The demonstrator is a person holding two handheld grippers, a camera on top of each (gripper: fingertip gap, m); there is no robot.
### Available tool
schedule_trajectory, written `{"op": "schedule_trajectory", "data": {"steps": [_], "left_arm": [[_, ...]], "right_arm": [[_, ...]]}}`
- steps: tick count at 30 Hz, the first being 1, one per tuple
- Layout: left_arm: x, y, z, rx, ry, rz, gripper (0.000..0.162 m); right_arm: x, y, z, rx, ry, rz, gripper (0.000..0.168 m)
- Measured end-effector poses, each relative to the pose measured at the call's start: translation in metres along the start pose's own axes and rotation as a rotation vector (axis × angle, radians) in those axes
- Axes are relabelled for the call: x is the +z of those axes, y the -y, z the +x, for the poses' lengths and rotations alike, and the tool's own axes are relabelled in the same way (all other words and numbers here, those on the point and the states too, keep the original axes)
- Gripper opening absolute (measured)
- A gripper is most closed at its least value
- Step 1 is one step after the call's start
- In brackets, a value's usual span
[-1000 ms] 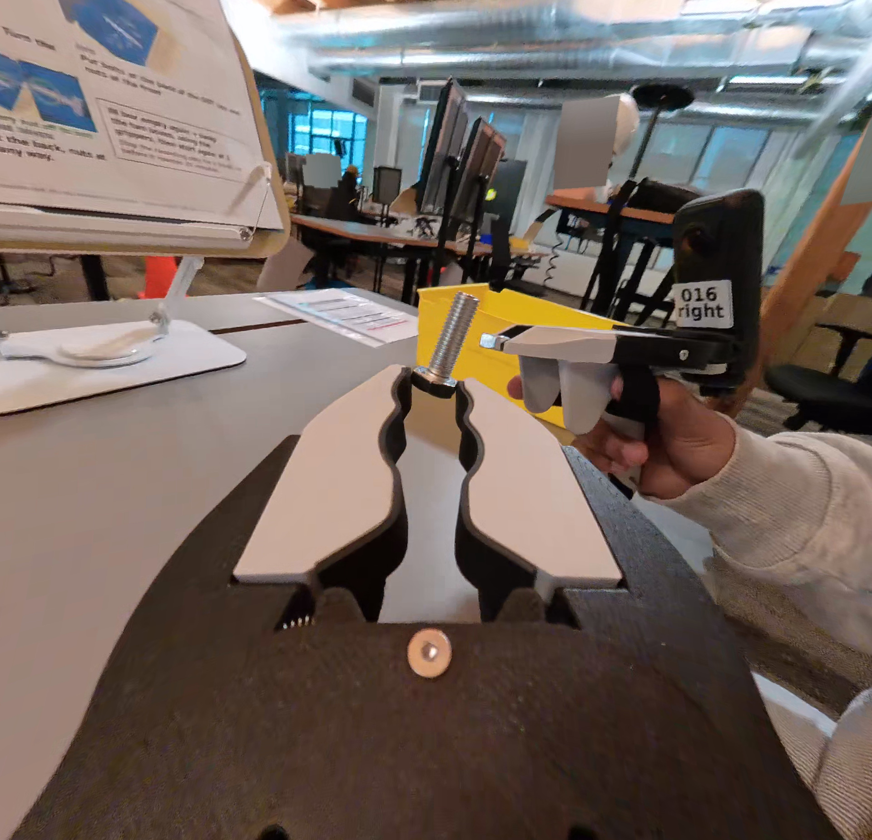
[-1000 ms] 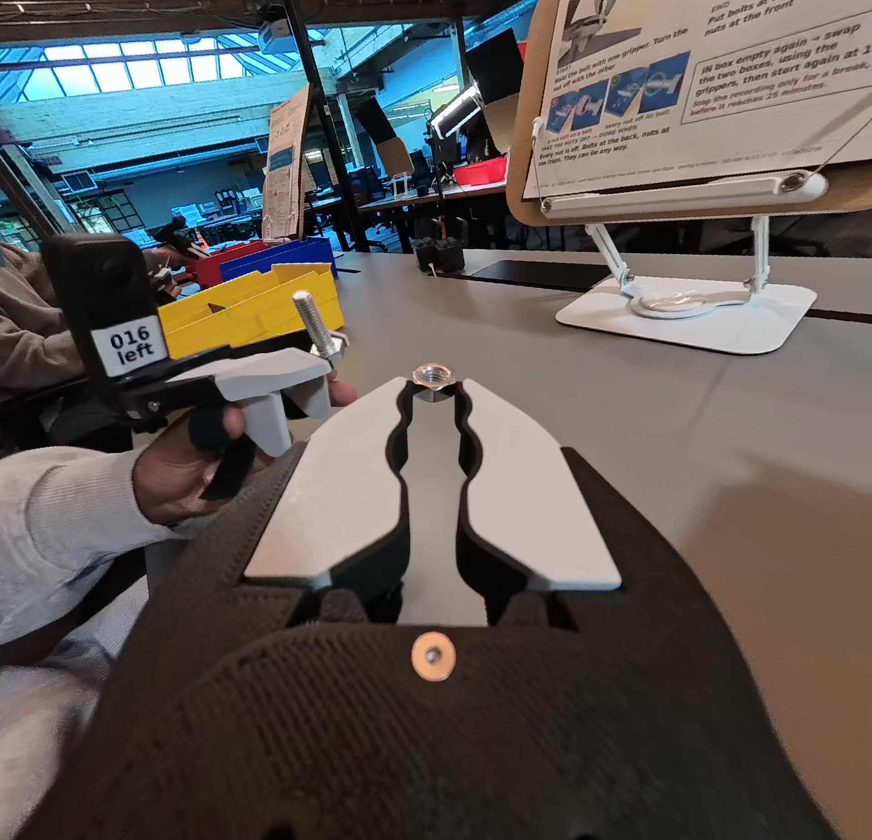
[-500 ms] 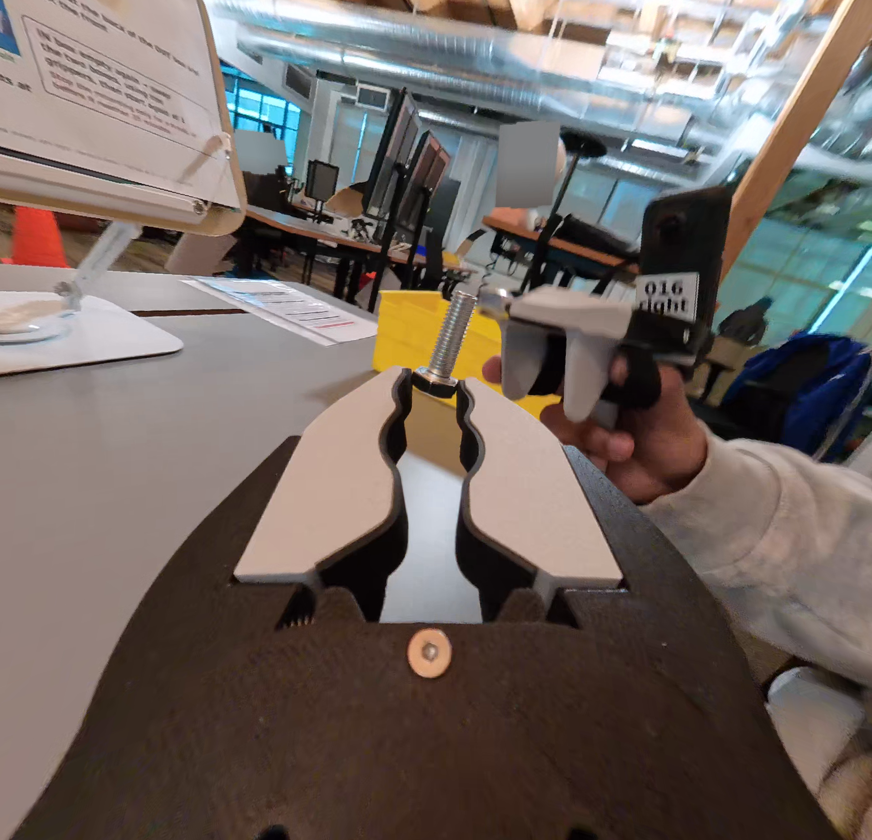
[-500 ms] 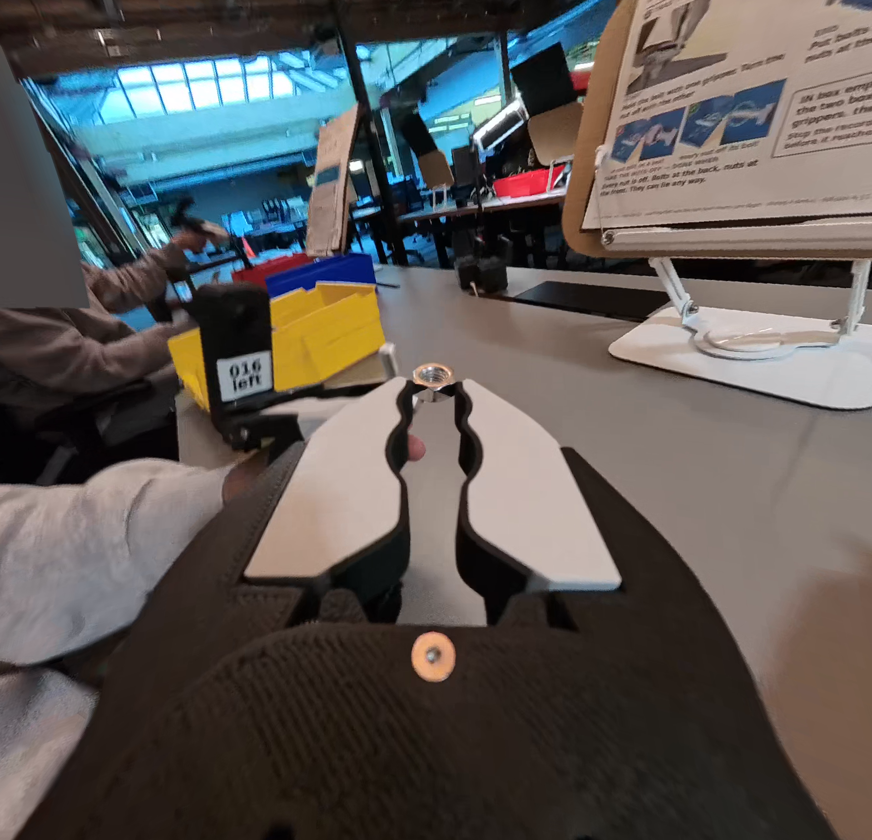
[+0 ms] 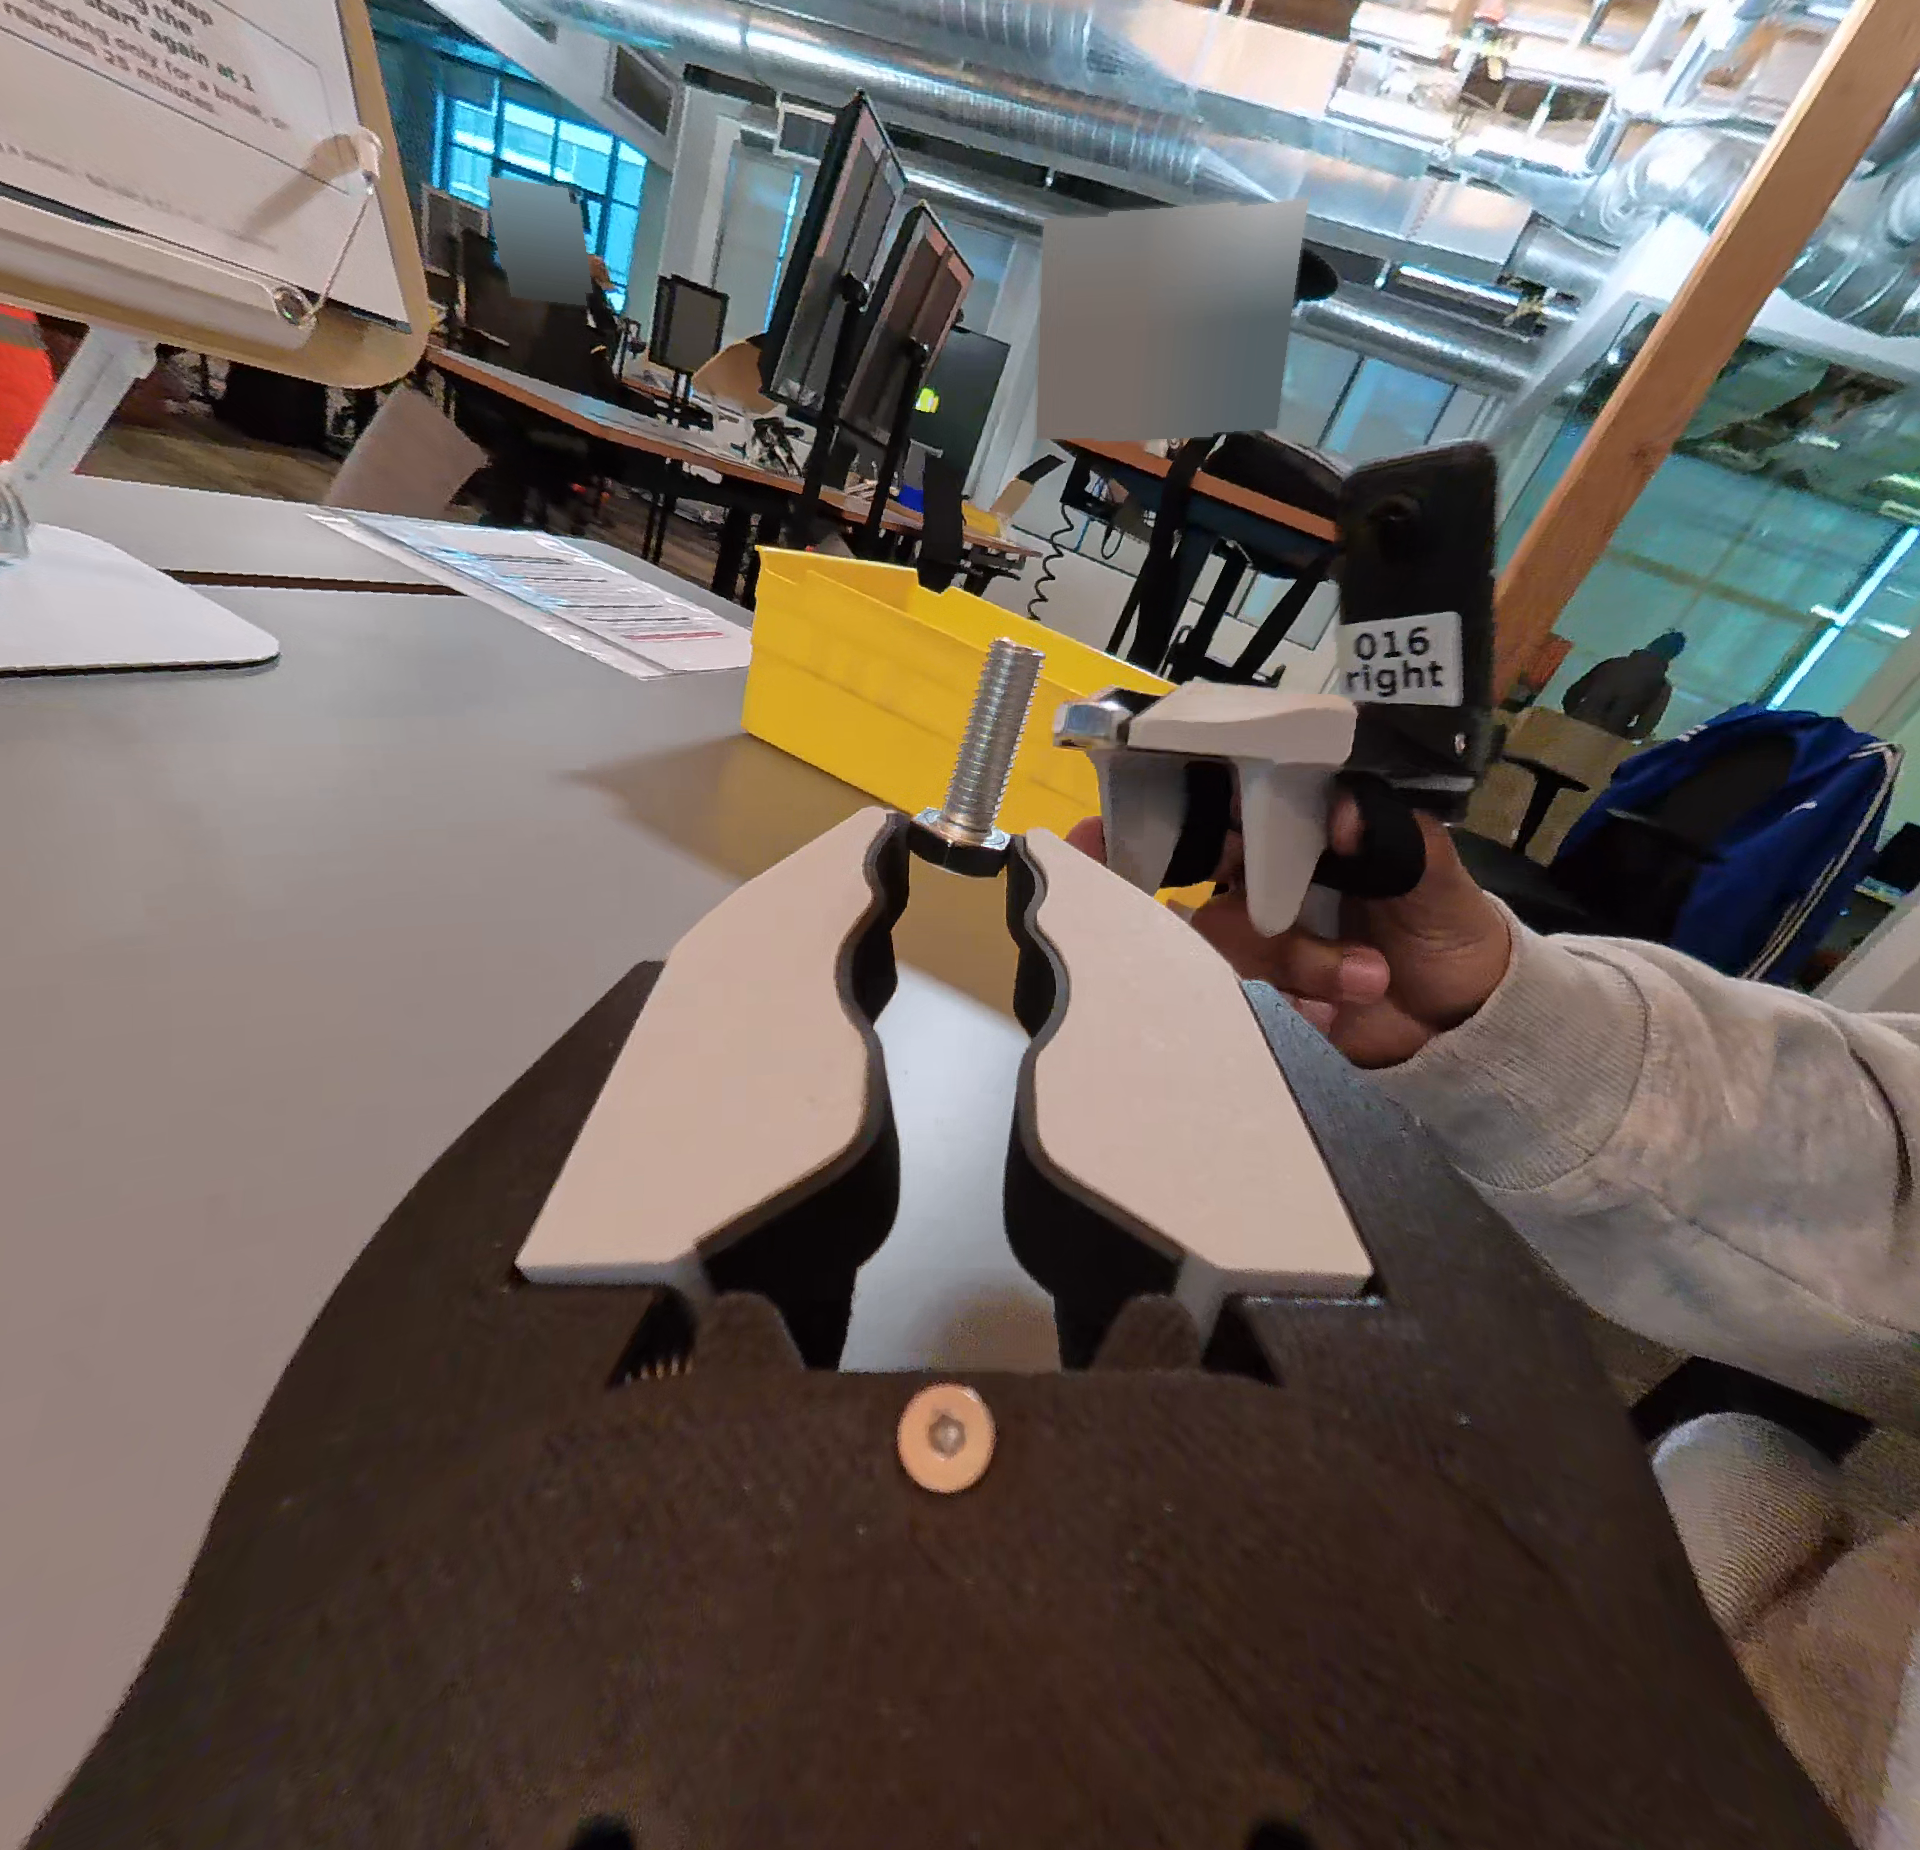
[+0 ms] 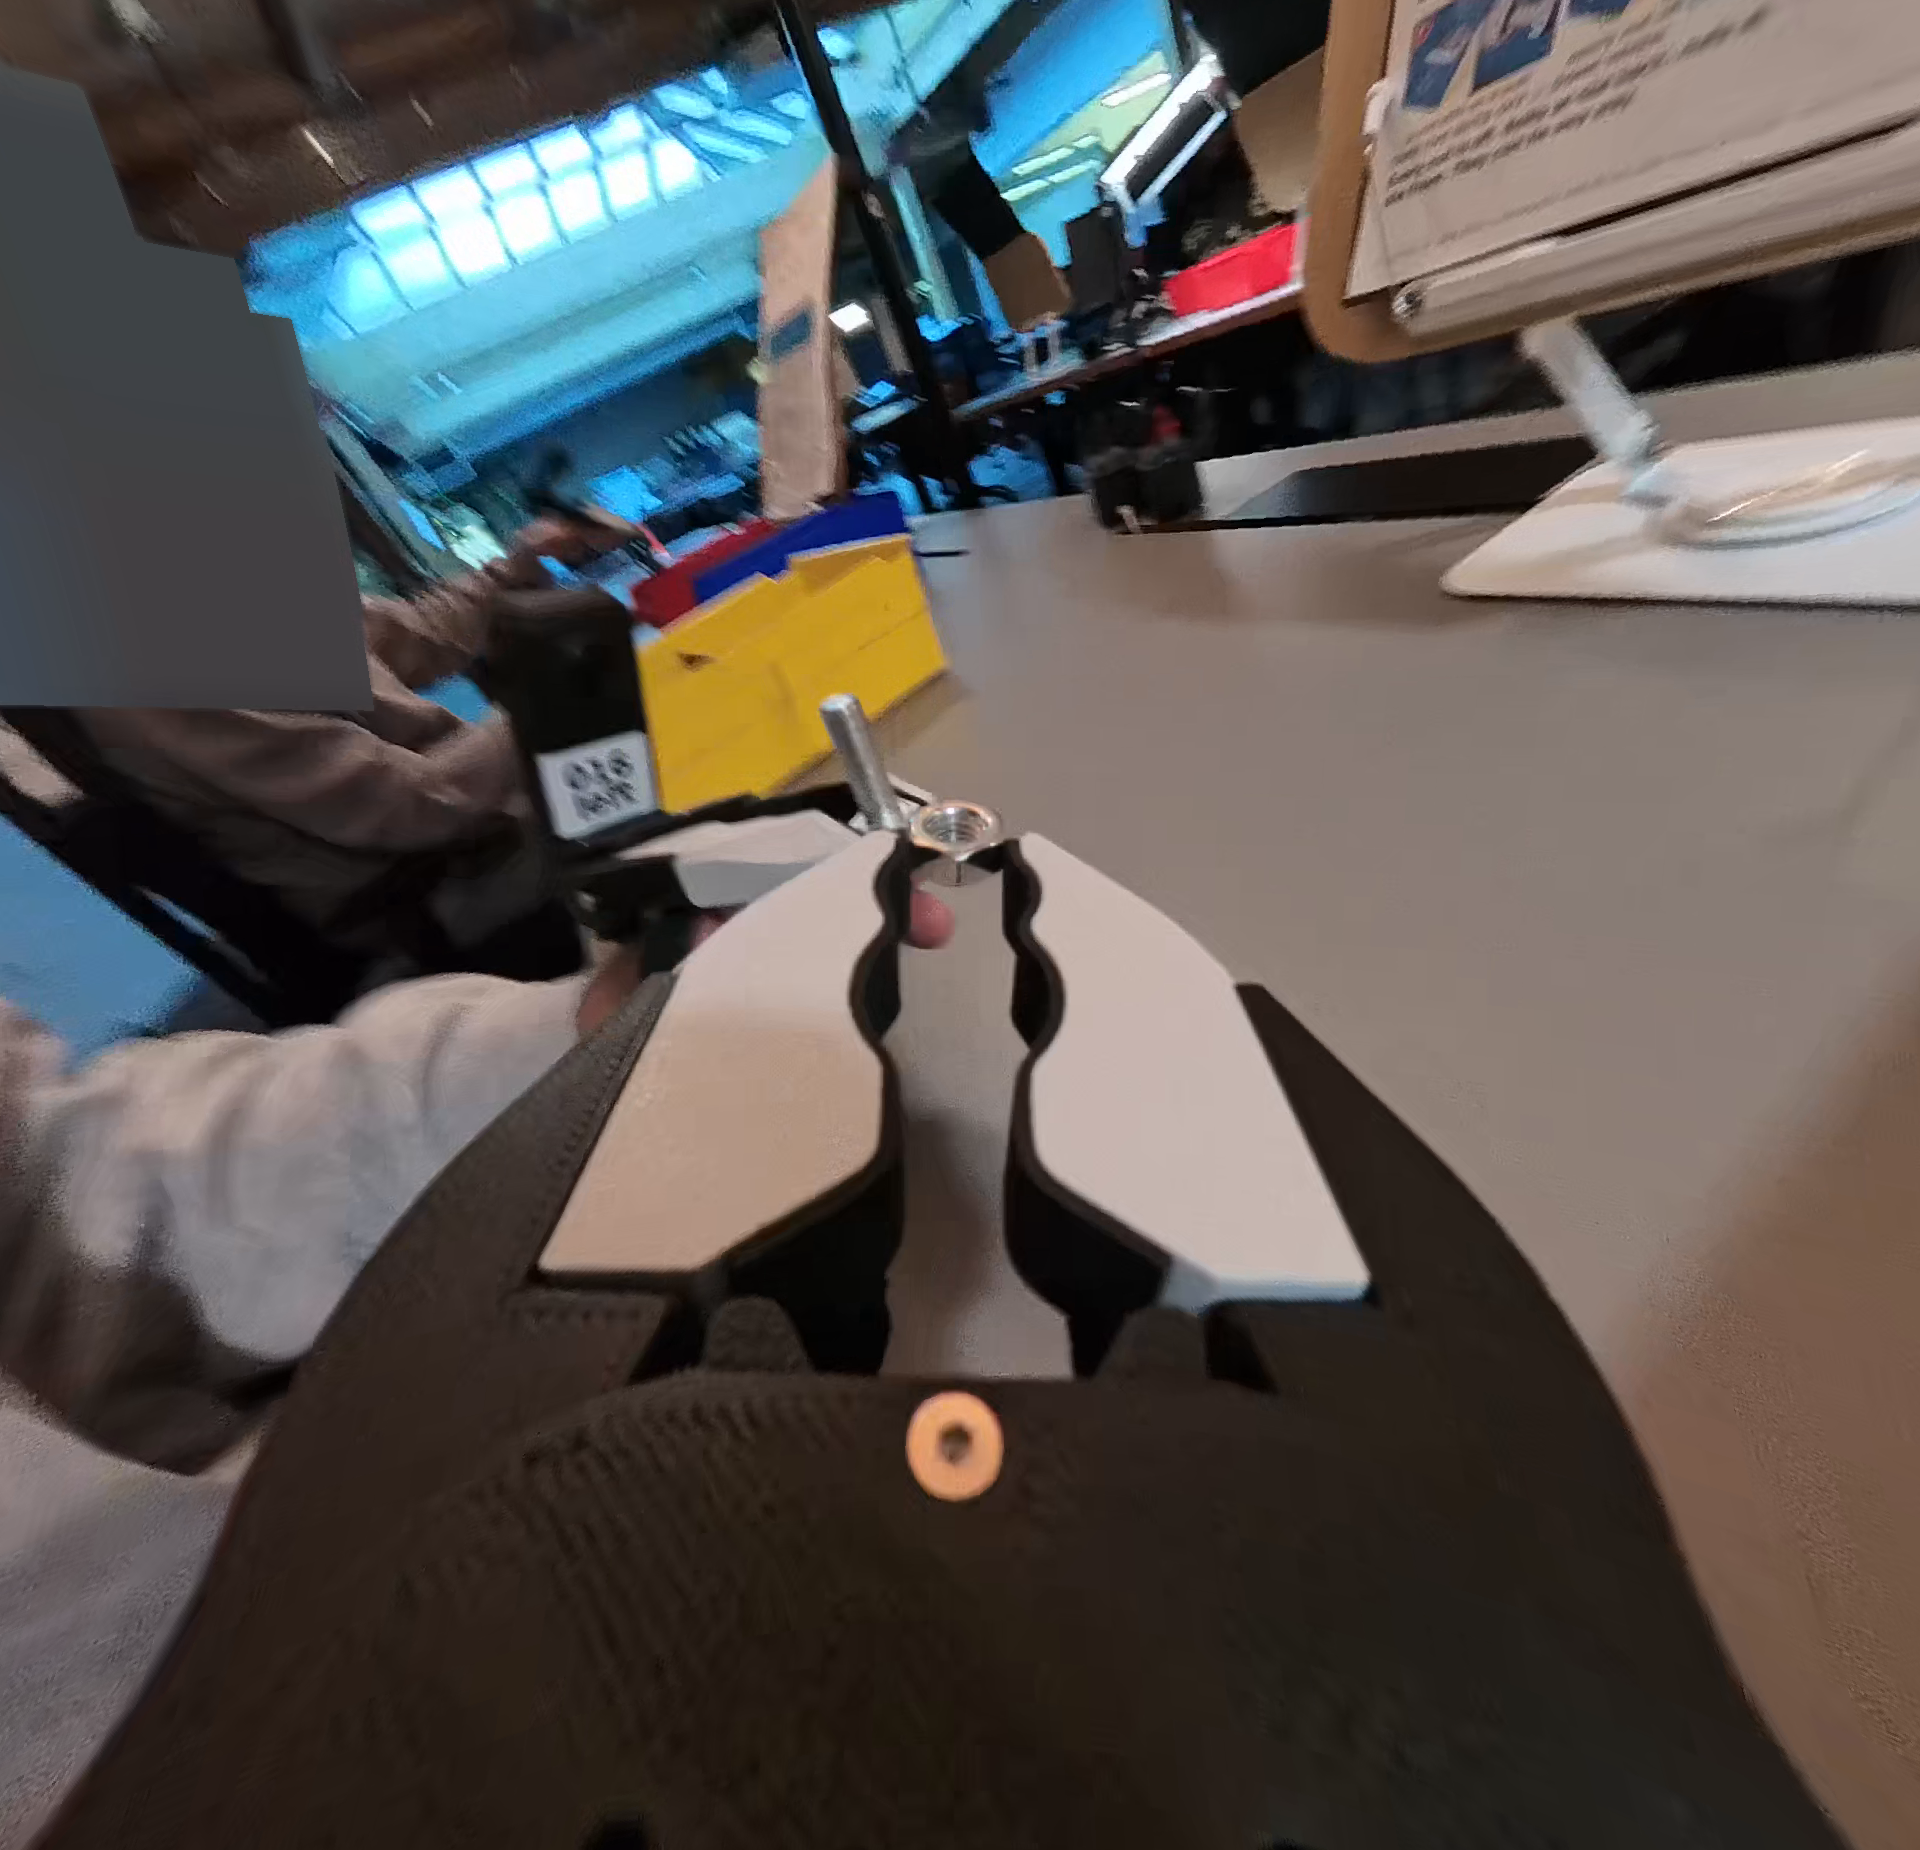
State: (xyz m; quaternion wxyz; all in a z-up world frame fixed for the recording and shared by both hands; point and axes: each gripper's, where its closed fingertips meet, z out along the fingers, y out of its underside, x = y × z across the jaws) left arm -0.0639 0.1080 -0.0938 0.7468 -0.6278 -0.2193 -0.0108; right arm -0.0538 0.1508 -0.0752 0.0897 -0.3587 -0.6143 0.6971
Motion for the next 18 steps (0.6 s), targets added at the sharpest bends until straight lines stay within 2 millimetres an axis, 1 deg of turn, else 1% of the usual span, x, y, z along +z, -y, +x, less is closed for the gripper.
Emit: {"op": "schedule_trajectory", "data": {"steps": [1, 2, 4, 7, 9, 11, 13, 16, 18], "left_arm": [[-0.002, 0.001, -0.002, -0.008, 0.003, 0.0, 0.019], [-0.003, 0.003, -0.004, -0.029, 0.005, 0.008, 0.019], [-0.003, 0.008, -0.009, -0.047, 0.001, 0.017, 0.019], [-0.001, 0.003, -0.024, 0.01, 0.05, -0.039, 0.019], [0.003, 0.006, -0.034, 0.053, 0.07, -0.057, 0.019], [0.011, 0.014, -0.041, 0.028, 0.065, -0.05, 0.019], [0.016, 0.023, -0.043, -0.023, 0.045, -0.02, 0.019], [0.019, 0.016, -0.047, 0.068, 0.071, -0.043, 0.019], [0.019, 0.014, -0.043, 0.041, 0.06, -0.035, 0.02]], "right_arm": [[0.002, -0.001, -0.001, 0.054, 0.025, 0.008, 0.017], [0.003, -0.005, 0.001, 0.063, 0.027, -0.006, 0.017], [0.007, -0.01, 0.005, 0.026, 0.015, -0.042, 0.017], [0.017, -0.008, 0.009, 0.044, 0.035, -0.036, 0.017], [0.024, -0.004, 0.013, 0.027, 0.04, -0.034, 0.017], [0.029, 0.002, 0.019, -0.017, 0.03, -0.025, 0.017], [0.031, 0.008, 0.023, -0.027, 0.031, -0.007, 0.017], [0.029, 0.013, 0.029, -0.037, 0.009, 0.005, 0.017], [0.025, 0.014, 0.028, -0.058, -0.01, 0.004, 0.017]]}}
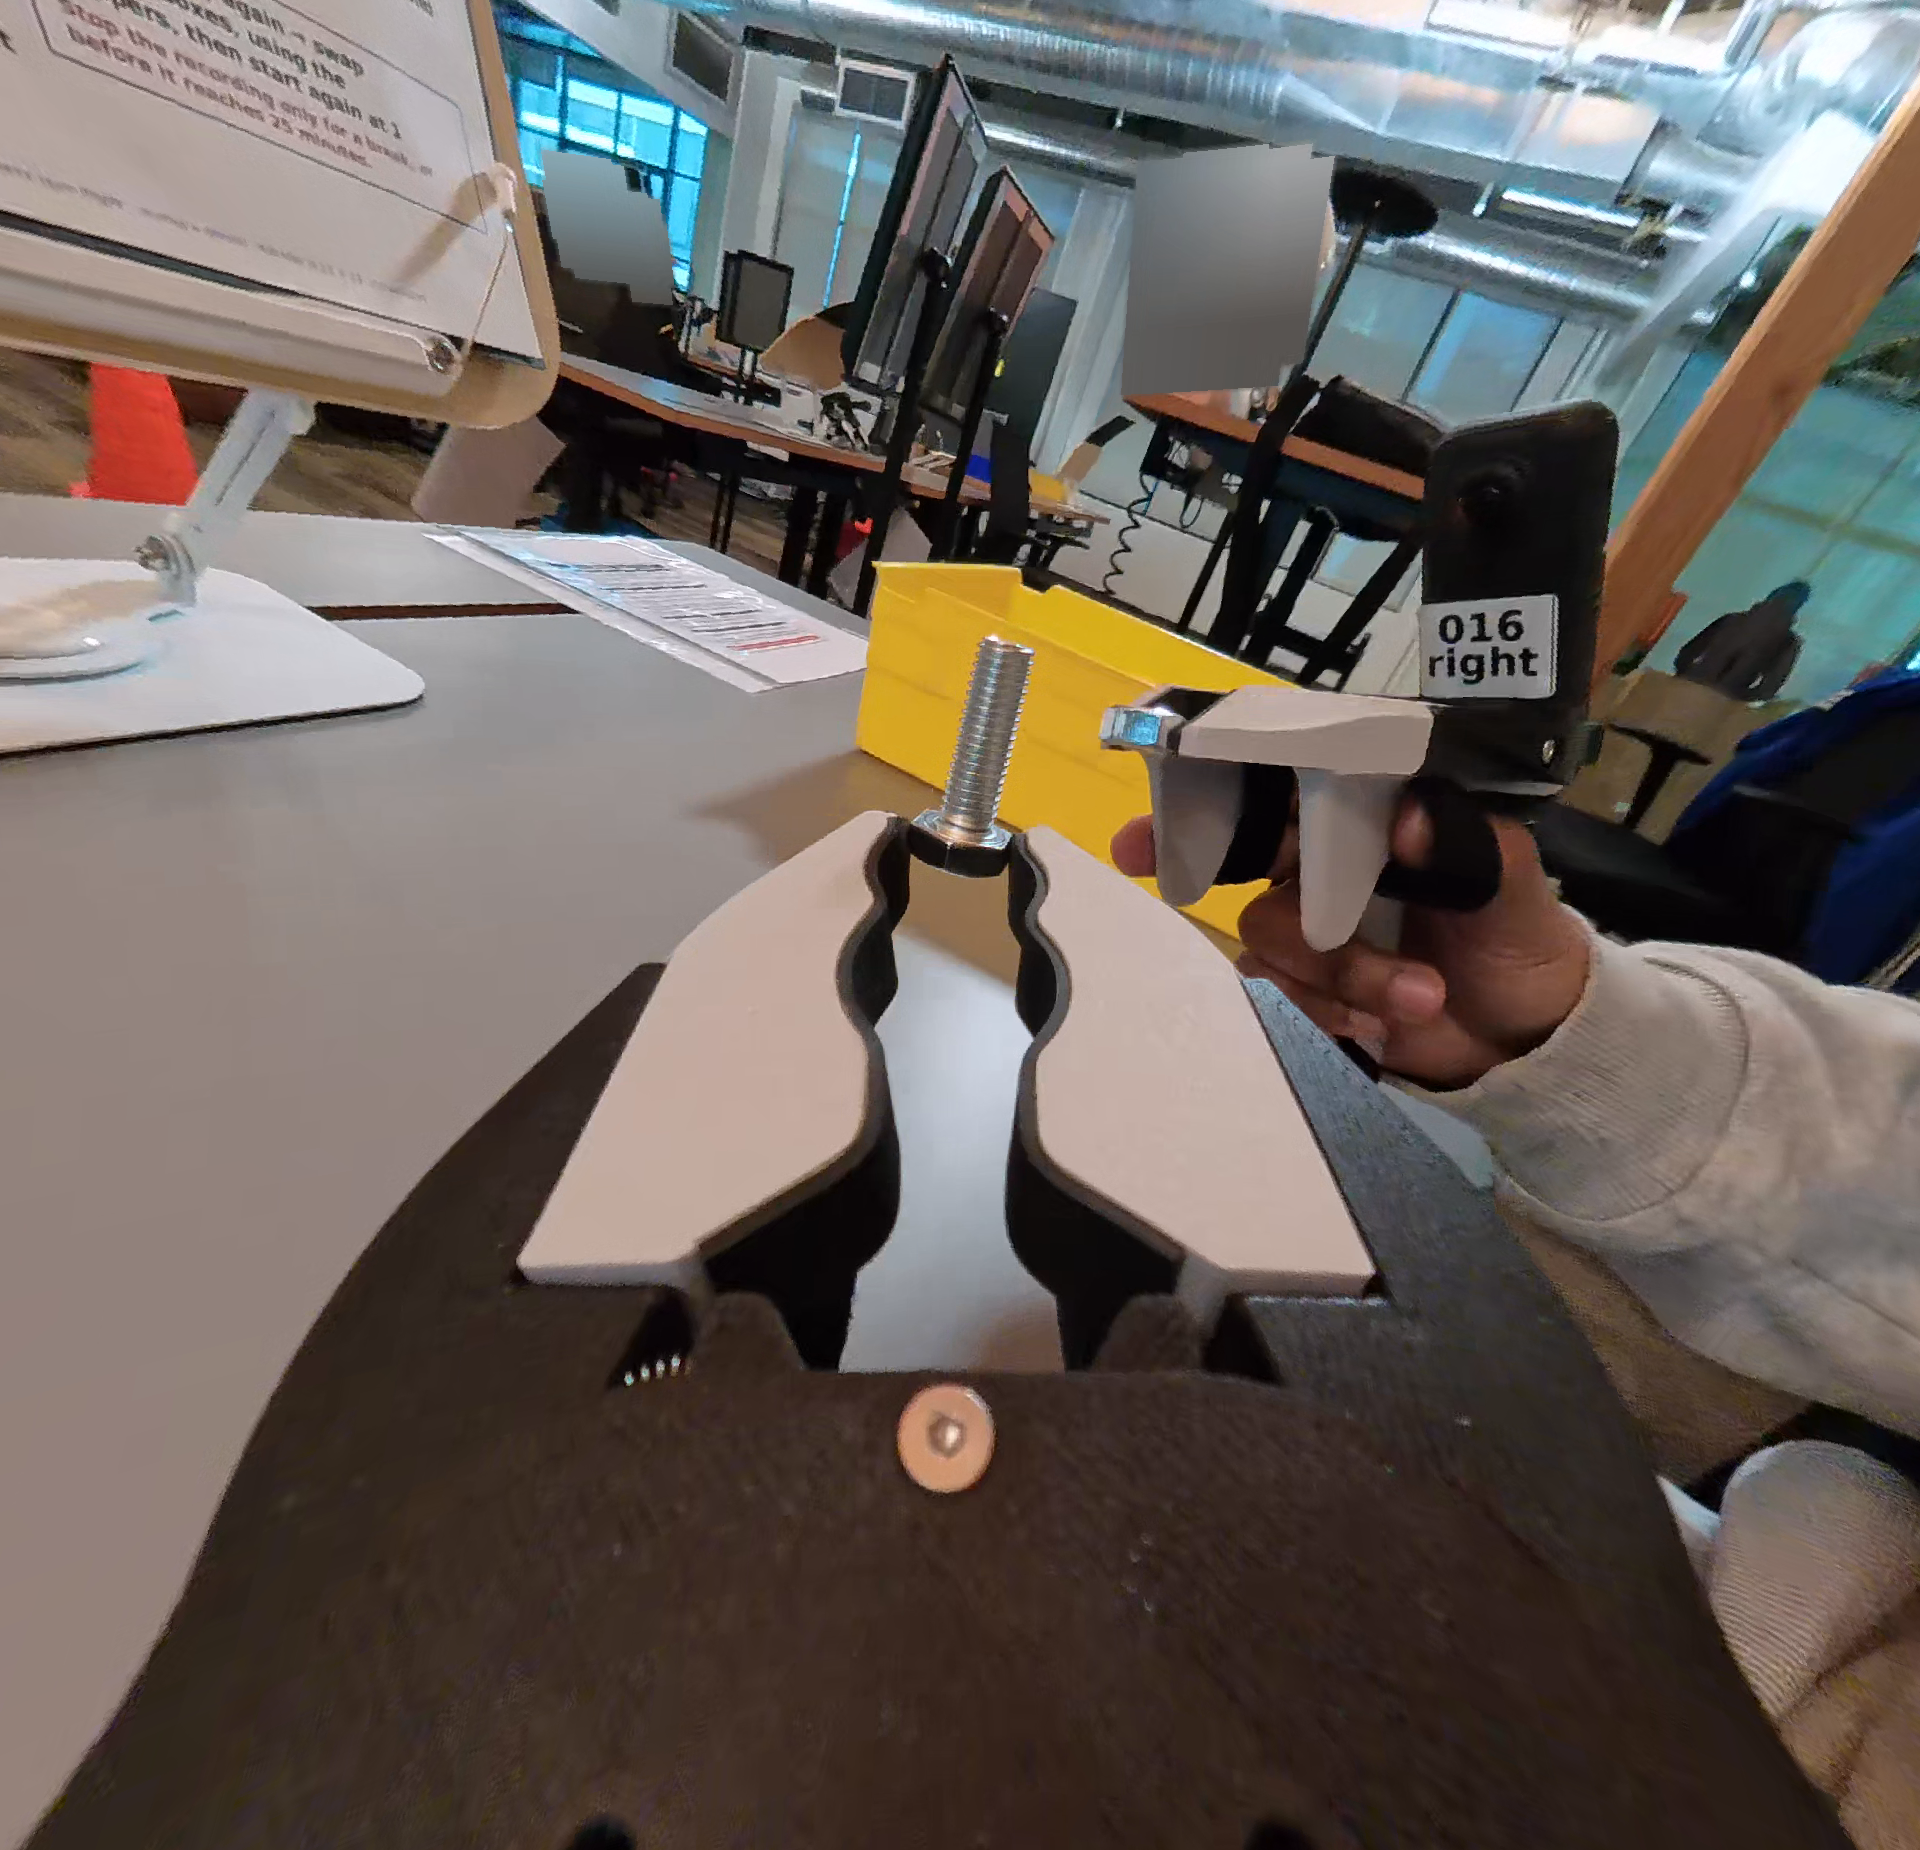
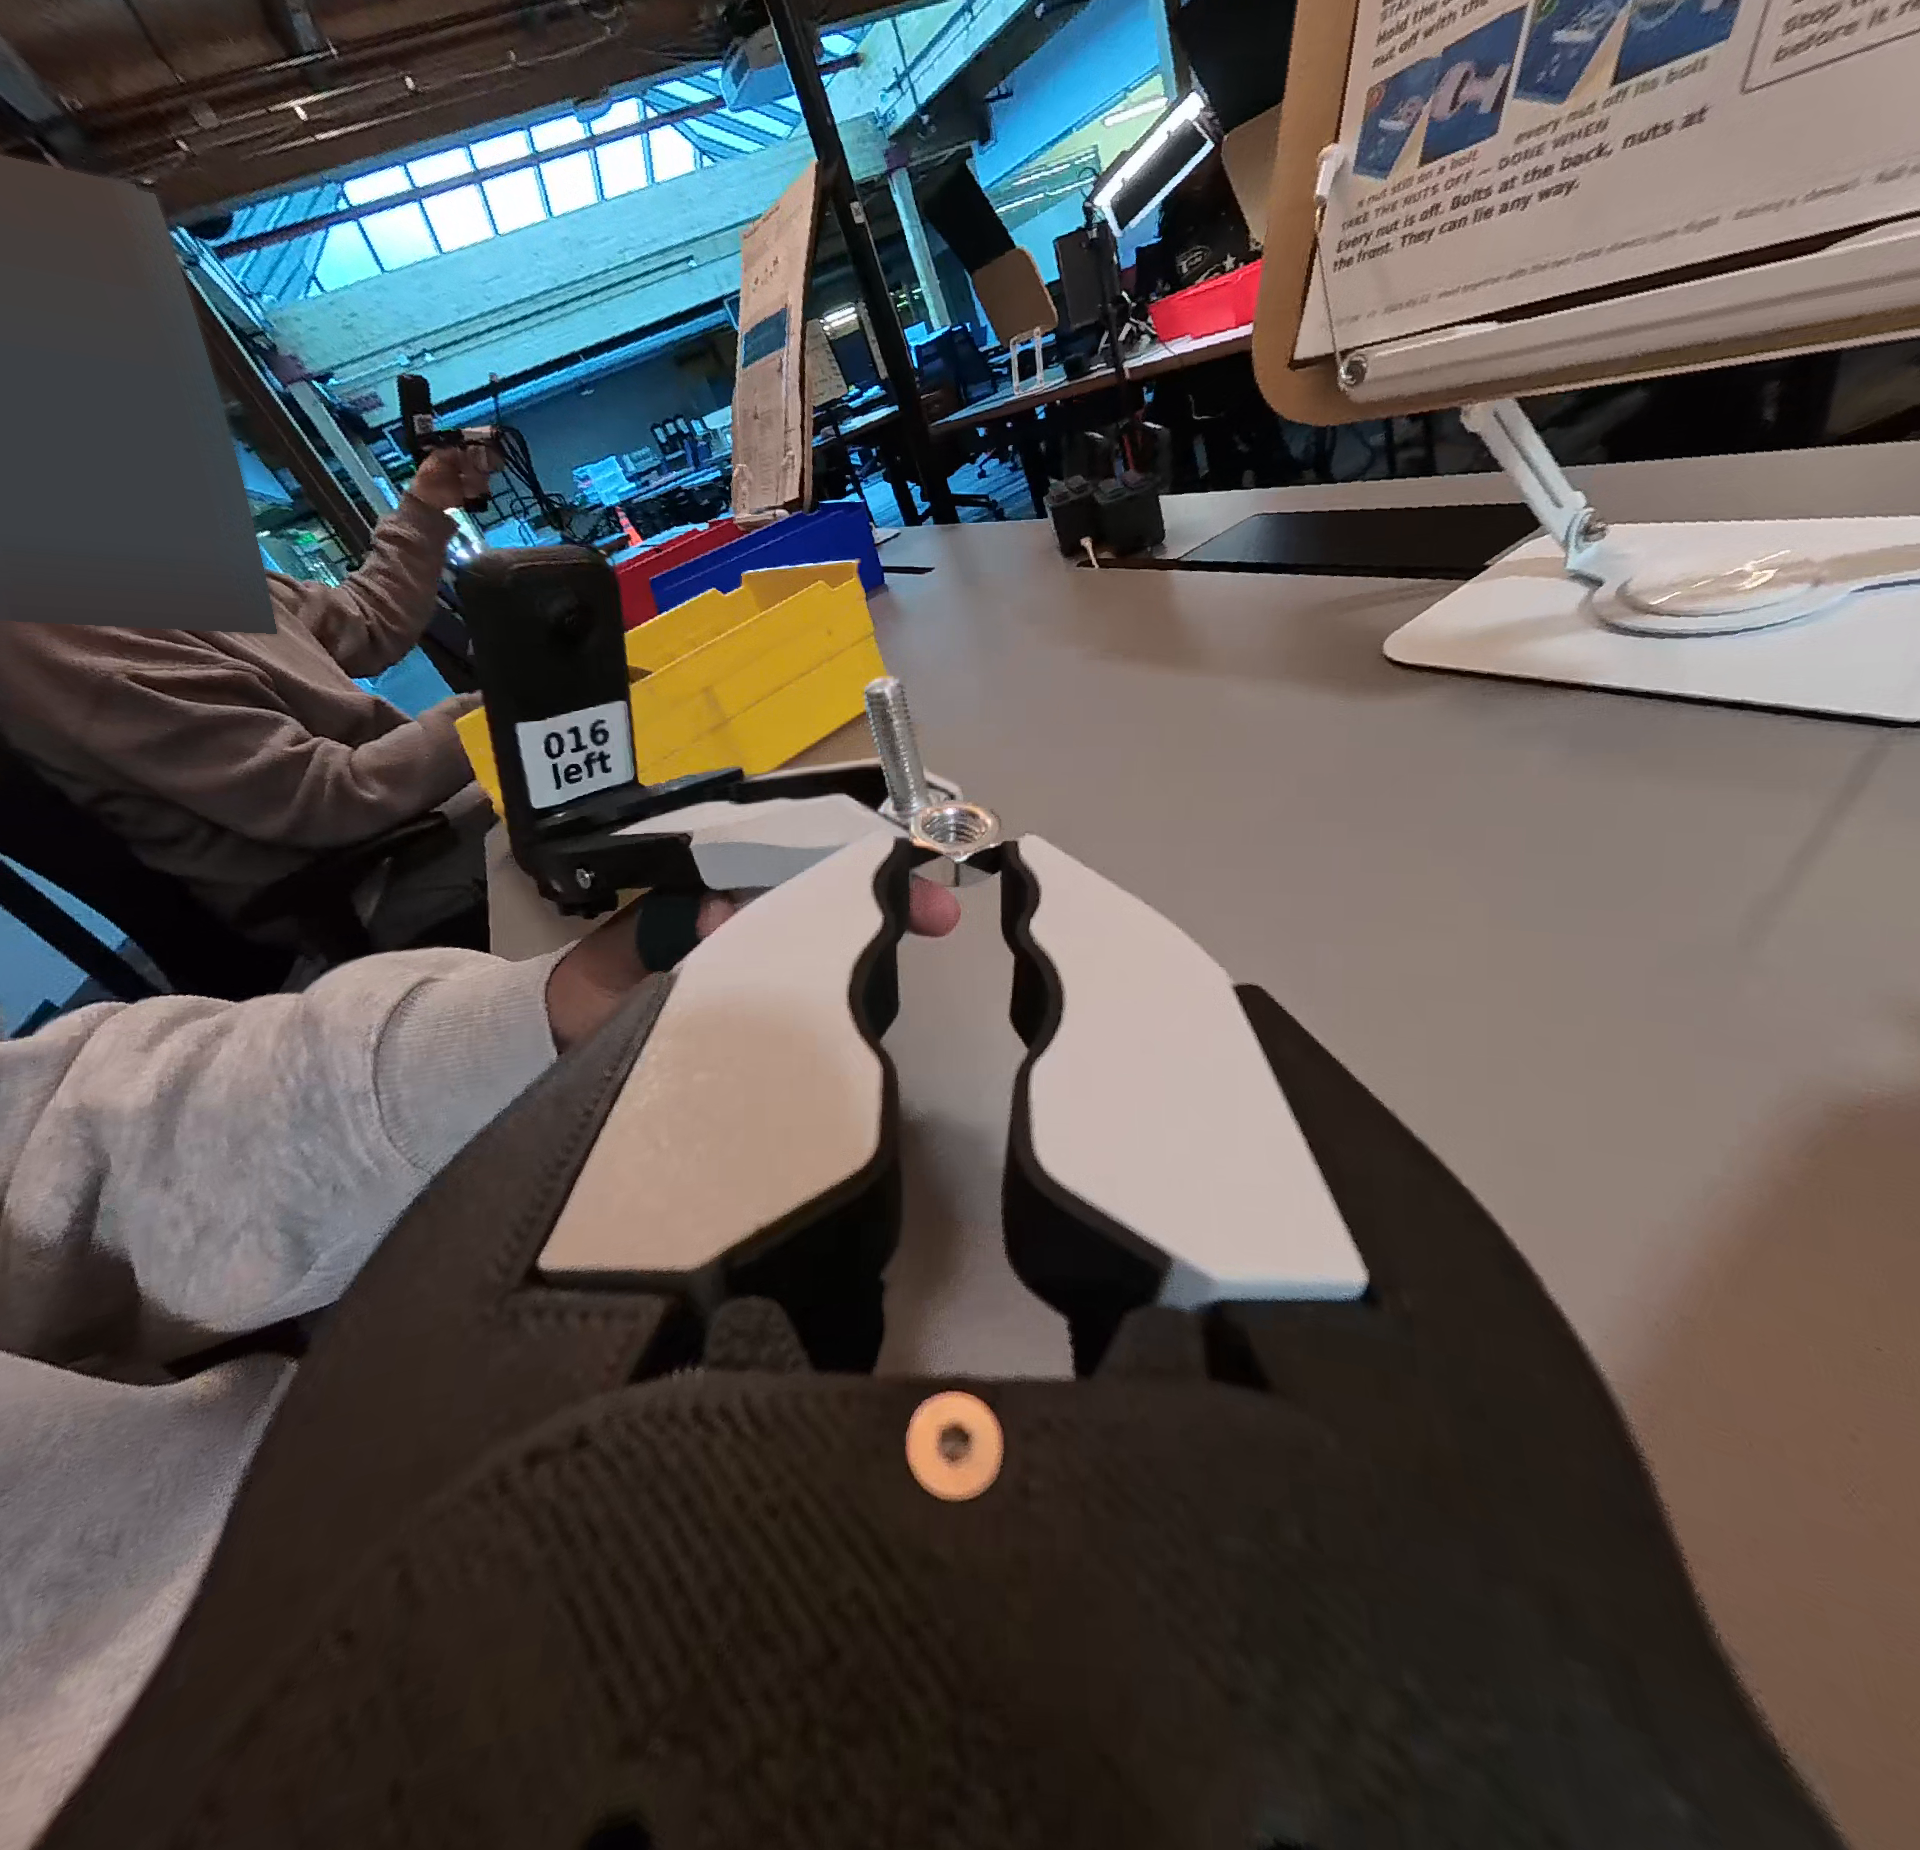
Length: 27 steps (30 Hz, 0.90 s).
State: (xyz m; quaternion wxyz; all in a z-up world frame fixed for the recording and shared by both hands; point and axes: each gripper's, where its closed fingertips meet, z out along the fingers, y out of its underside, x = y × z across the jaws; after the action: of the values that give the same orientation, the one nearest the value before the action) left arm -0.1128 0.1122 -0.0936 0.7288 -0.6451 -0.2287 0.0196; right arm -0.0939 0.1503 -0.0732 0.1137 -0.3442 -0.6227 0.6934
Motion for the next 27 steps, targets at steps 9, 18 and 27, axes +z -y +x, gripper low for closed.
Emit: {"op": "schedule_trajectory", "data": {"steps": [9, 18, 27], "left_arm": [[0.008, -0.018, 0.031, 0.04, -0.053, -0.064, 0.019], [-0.008, 0.001, 0.002, 0.028, 0.053, 0.014, 0.019], [-0.006, -0.004, 0.011, 0.03, -0.028, 0.007, 0.019]], "right_arm": [[-0.001, 0.004, -0.033, -0.138, 0.004, -0.064, 0.017], [0.036, 0.056, -0.014, -0.154, 0.001, -0.206, 0.017], [0.021, 0.001, -0.022, -0.343, -0.031, -0.432, 0.017]]}}
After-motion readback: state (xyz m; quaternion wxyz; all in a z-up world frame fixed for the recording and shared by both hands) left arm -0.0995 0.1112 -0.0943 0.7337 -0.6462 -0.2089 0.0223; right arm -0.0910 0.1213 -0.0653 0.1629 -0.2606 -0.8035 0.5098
